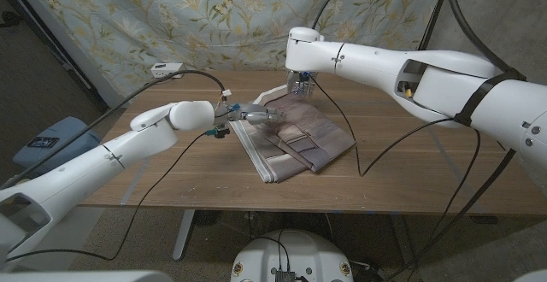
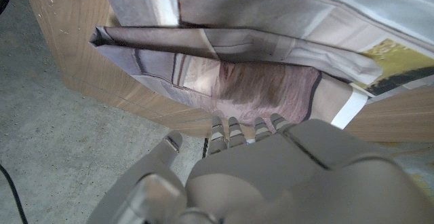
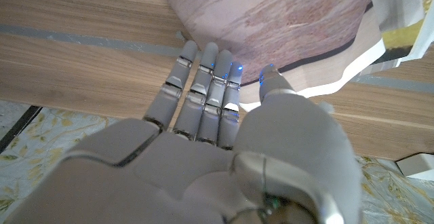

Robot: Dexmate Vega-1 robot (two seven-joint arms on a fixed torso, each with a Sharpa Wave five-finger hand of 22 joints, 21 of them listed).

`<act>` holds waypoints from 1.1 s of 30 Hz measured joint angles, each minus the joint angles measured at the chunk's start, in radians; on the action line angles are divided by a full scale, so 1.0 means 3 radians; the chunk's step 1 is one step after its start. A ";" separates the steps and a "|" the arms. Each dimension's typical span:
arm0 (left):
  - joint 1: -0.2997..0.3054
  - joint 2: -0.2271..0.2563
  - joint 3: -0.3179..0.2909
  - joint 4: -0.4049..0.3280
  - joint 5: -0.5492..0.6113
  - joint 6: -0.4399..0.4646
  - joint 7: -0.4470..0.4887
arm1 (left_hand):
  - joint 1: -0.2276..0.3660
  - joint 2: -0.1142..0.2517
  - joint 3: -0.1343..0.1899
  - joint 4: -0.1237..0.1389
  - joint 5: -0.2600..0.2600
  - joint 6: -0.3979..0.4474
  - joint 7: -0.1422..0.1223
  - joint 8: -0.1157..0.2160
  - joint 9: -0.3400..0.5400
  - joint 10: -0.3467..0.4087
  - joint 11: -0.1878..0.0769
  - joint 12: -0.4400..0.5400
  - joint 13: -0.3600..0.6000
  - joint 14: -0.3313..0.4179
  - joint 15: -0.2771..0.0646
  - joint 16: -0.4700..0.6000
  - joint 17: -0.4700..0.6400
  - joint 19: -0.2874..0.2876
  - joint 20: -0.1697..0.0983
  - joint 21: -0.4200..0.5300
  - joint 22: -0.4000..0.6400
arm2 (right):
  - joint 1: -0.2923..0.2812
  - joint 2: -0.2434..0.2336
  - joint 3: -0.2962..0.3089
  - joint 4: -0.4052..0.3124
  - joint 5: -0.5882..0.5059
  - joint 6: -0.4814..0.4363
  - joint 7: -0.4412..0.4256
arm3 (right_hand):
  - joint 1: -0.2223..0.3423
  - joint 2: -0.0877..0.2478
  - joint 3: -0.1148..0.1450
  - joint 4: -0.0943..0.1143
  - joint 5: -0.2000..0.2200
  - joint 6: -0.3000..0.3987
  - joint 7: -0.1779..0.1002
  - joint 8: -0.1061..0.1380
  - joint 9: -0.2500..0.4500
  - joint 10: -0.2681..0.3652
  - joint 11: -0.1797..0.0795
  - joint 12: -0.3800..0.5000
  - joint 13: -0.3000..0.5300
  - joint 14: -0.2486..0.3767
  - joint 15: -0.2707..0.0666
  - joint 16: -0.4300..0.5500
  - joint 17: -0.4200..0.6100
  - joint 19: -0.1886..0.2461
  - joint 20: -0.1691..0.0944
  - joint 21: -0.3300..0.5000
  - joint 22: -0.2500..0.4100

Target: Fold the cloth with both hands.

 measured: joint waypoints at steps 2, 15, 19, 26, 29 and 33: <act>-0.0033 -0.0037 0.0033 0.0047 0.0011 -0.0013 -0.0011 | 0.0000 0.0000 0.0000 0.0000 0.0000 0.0000 0.0000 0.0000 0.0000 0.0005 0.0005 0.0000 0.0000 0.0000 0.0000 0.0000 0.0000 0.0000 0.0000 0.0000 0.0000 | -0.0019 -0.0023 0.0017 -0.0023 0.0016 -0.0001 -0.0043 | -0.0038 0.0006 0.0000 0.0000 0.0000 0.0002 -0.0002 0.0000 -0.0015 0.0015 -0.0015 0.0000 -0.0007 0.0000 0.0000 0.0000 -0.0001 0.0012 -0.0012 0.0000 0.0000; -0.0204 -0.0178 0.0233 0.0345 0.0064 -0.0132 -0.0121 | 0.0000 0.0000 0.0014 -0.0013 0.0000 0.0002 -0.0001 0.0000 0.0000 0.0028 -0.0019 0.0000 0.0000 0.0049 -0.0023 0.0000 0.0000 -0.0006 0.0031 0.0017 0.0000 | -0.0194 -0.0191 0.0188 -0.0237 0.0074 0.0023 -0.0453 | -0.0217 0.0036 -0.0051 0.0053 0.0000 0.0060 -0.0086 -0.0020 -0.0046 0.0063 -0.0039 -0.0026 -0.0070 -0.0004 -0.0043 -0.0028 -0.0044 -0.0006 -0.0065 -0.0019 0.0000; -0.0257 -0.0205 0.0296 0.0446 0.0111 -0.0256 -0.0252 | 0.0000 0.0000 0.0014 -0.0013 0.0000 0.0013 -0.0013 0.0000 0.0000 0.0029 -0.0018 0.0000 0.0000 0.0063 -0.0035 0.0000 0.0000 -0.0006 0.0031 0.0017 0.0000 | -0.0335 -0.0300 0.0332 -0.0402 0.0082 0.0035 -0.0587 | -0.0274 0.0064 -0.0056 0.0085 0.0000 0.0057 -0.0095 -0.0035 -0.0050 0.0051 -0.0051 -0.0052 -0.0096 -0.0005 -0.0043 -0.0028 -0.0048 -0.0006 -0.0065 -0.0019 0.0000; -0.0327 -0.0231 0.0361 0.0604 0.0122 -0.0421 -0.0365 | 0.0000 0.0000 0.0014 -0.0013 0.0000 0.0018 -0.0007 0.0000 0.0000 0.0065 -0.0019 0.0000 0.0000 0.0116 -0.0040 0.0000 0.0000 -0.0006 0.0030 0.0017 0.0000 | -0.0487 -0.0406 0.0481 -0.0571 0.0090 0.0043 -0.0798 | -0.0374 0.0096 -0.0072 0.0142 -0.0014 0.0049 -0.0122 -0.0068 -0.0074 0.0033 -0.0069 -0.0069 -0.0115 -0.0018 -0.0056 -0.0051 -0.0063 -0.0018 -0.0077 -0.0049 0.0000; -0.0350 -0.0238 0.0378 0.0666 0.0122 -0.0421 -0.0365 | 0.0001 -0.0001 0.0013 -0.0014 0.0000 0.0018 -0.0007 0.0000 0.0000 0.0065 -0.0019 0.0000 0.0000 0.0119 -0.0036 0.0000 0.0000 0.0006 0.0018 0.0017 0.0000 | -0.0487 -0.0406 0.0481 -0.0571 0.0095 0.0044 -0.0882 | -0.0399 0.0087 -0.0060 0.0153 -0.0014 0.0006 -0.0117 -0.0101 -0.0082 0.0020 -0.0082 -0.0091 -0.0131 -0.0023 -0.0059 -0.0055 -0.0079 -0.0030 -0.0089 -0.0054 0.0000; -0.0378 -0.0246 0.0393 0.0741 0.0122 -0.0421 -0.0365 | 0.0014 -0.0014 0.0002 -0.0025 0.0000 0.0018 -0.0007 0.0000 0.0000 0.0082 -0.0037 0.0000 0.0000 0.0137 -0.0054 0.0000 0.0000 0.0012 0.0023 0.0017 0.0000 | -0.0487 -0.0406 0.0481 -0.0571 0.0103 0.0044 -0.0970 | -0.0431 0.0084 -0.0060 0.0153 -0.0014 -0.0042 -0.0126 -0.0146 -0.0104 -0.0004 -0.0068 -0.0122 -0.0162 -0.0024 -0.0059 -0.0077 -0.0102 -0.0030 -0.0089 -0.0068 0.0000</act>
